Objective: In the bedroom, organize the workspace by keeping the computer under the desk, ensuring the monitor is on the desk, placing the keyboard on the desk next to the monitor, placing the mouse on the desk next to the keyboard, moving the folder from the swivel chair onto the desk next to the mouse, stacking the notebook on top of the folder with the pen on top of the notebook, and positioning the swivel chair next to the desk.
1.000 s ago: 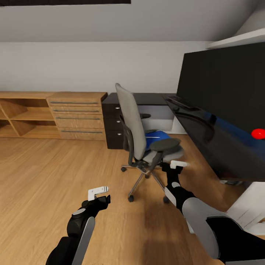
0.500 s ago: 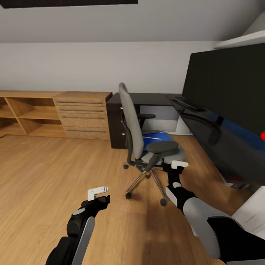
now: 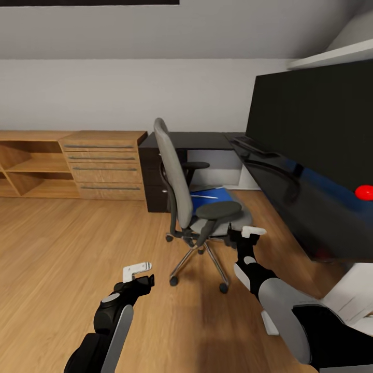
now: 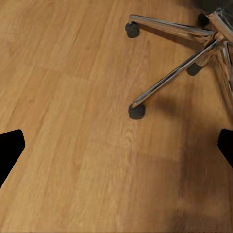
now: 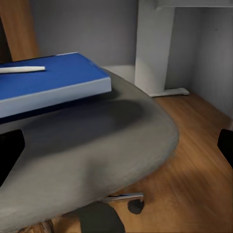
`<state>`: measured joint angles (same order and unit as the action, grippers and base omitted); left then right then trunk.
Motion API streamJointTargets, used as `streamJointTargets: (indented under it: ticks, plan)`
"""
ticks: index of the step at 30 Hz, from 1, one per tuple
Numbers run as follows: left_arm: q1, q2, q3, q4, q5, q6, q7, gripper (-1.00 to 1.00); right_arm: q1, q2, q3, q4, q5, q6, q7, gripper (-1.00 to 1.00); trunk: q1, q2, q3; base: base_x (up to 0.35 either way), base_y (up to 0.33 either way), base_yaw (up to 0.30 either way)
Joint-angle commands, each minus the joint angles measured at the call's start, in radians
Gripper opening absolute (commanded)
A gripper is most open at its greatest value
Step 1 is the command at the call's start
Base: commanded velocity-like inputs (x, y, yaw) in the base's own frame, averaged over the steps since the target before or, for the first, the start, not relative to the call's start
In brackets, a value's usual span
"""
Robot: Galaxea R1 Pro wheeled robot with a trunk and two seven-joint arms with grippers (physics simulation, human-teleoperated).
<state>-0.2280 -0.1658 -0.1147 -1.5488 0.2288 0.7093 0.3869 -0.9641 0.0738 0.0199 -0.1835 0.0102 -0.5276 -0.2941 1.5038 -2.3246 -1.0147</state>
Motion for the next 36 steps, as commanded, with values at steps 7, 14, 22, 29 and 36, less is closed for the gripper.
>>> streamJointTargets:
  ticks: [7, 14, 22, 29, 36]
  plan:
    - [-0.001, 0.000, 0.000, -0.001, 0.011, 0.002, 0.010, 1.00, -0.001, 0.004, 0.003, 0.001, 0.001, -0.004, -0.005, 1.00, 0.000, 0.000, -0.001, 0.170, 0.000, -0.003]
    - [-0.001, 0.000, -0.001, -0.002, 0.011, 0.002, 0.009, 1.00, -0.001, 0.006, 0.004, 0.002, 0.001, -0.006, -0.005, 1.00, 0.000, 0.000, -0.001, 0.132, 0.000, 0.000]
    - [-0.001, 0.000, -0.001, -0.002, 0.011, 0.002, 0.009, 1.00, -0.001, 0.007, 0.005, 0.002, 0.001, -0.006, -0.005, 1.00, 0.000, 0.000, -0.001, 0.049, 0.000, 0.000]
    - [-0.001, 0.000, 0.000, -0.002, 0.011, 0.002, 0.009, 1.00, -0.001, 0.009, 0.005, 0.002, 0.001, -0.006, -0.005, 1.00, 0.000, 0.000, -0.001, 0.005, 0.000, 0.000]
    - [-0.001, 0.000, 0.000, -0.002, 0.011, 0.002, 0.007, 1.00, -0.001, 0.010, 0.006, 0.003, 0.002, -0.006, -0.004, 1.00, 0.000, 0.000, -0.001, -0.043, 0.028, 0.022]
